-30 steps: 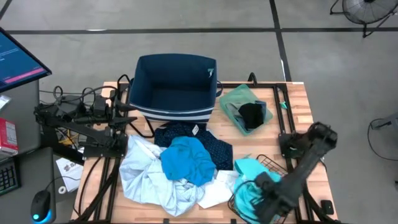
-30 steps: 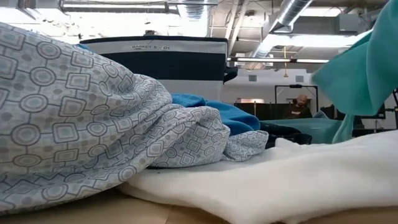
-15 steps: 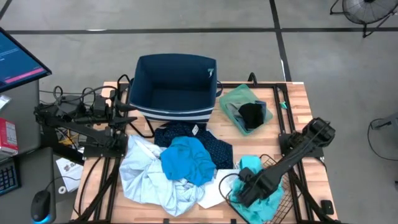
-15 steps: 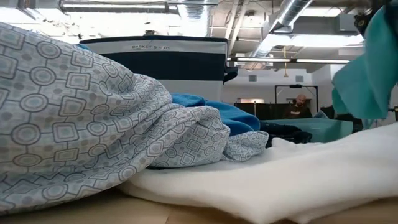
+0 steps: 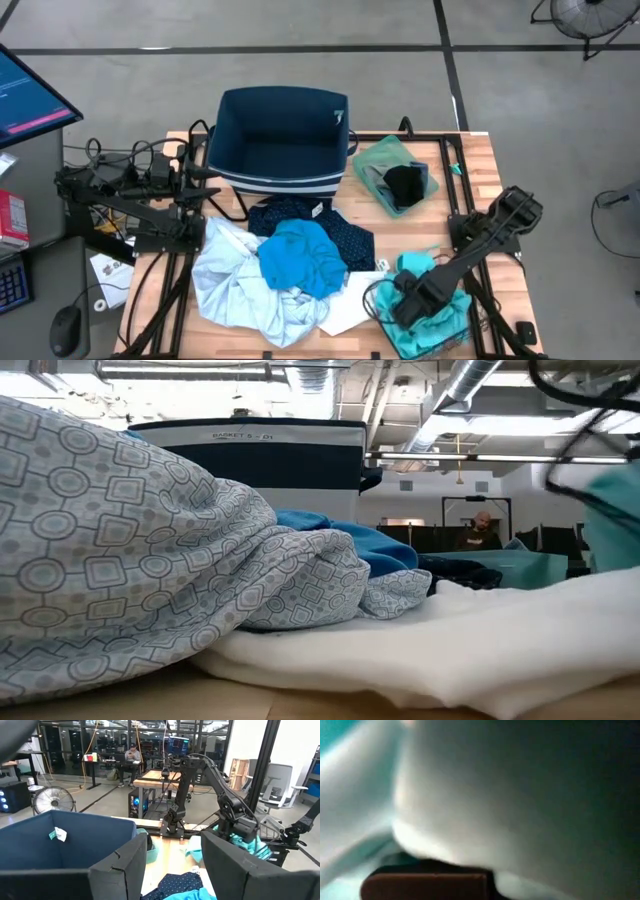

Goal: Pick & Place Cloths
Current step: Put the light blue shorts into the black wire basket

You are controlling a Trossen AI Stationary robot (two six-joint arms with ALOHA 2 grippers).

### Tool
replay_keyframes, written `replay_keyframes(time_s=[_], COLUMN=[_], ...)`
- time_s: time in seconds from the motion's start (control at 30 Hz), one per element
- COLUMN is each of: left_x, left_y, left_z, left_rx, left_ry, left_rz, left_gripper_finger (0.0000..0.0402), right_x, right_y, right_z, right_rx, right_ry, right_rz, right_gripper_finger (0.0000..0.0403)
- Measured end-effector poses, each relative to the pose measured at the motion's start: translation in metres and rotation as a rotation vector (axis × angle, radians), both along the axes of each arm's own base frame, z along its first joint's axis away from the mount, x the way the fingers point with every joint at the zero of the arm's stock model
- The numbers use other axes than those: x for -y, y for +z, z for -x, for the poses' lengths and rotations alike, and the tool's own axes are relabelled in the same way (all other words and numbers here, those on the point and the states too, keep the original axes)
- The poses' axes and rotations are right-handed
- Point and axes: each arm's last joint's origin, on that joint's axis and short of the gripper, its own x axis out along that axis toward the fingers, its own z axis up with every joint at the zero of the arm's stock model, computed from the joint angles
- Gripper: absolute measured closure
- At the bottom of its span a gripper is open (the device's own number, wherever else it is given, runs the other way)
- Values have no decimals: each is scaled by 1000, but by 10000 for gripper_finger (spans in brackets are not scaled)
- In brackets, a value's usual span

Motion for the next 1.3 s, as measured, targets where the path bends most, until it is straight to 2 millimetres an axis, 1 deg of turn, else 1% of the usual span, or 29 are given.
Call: replay_keyframes(time_s=[0.07,0.17,0.3,0.47,0.6,0.67,0.77,0.83,0.93,1.03,1.07,1.13,1.23,1.3], left_x=[0,0,0,0,0,0,0,0,0,0,0,0,0,0], left_y=[0,0,0,0,0,0,0,0,0,0,0,0,0,0], left_z=[0,0,0,0,0,0,0,0,0,0,0,0,0,0], left_rx=[0,0,0,0,0,0,0,0,0,0,0,0,0,0], left_ry=[0,0,0,0,0,-1,0,0,-1,-1,-3,-4,-3,-3], left_rz=[0,0,0,0,0,0,0,0,0,0,0,0,0,0], left_gripper_finger=[229,229,229,229,229,229,229,229,229,229,229,229,229,229], right_x=[5,8,11,18,28,33,45,56,75,94,100,108,113,117], right_y=[8,22,44,77,105,120,146,164,187,205,210,214,210,206], right_z=[3,6,15,28,38,41,42,40,33,23,20,16,12,5], right_rx=[14,38,93,176,260,337,475,565,660,712,714,647,449,345], right_ry=[-6,-5,2,-22,-52,-66,-111,-136,-140,-103,-85,-41,22,85], right_rz=[21,1,-54,-148,-255,-327,-390,-385,-348,-289,-273,-242,-207,-168], right_gripper_finger=[399,397,378,333,285,260,230,218,213,218,222,231,247,258])
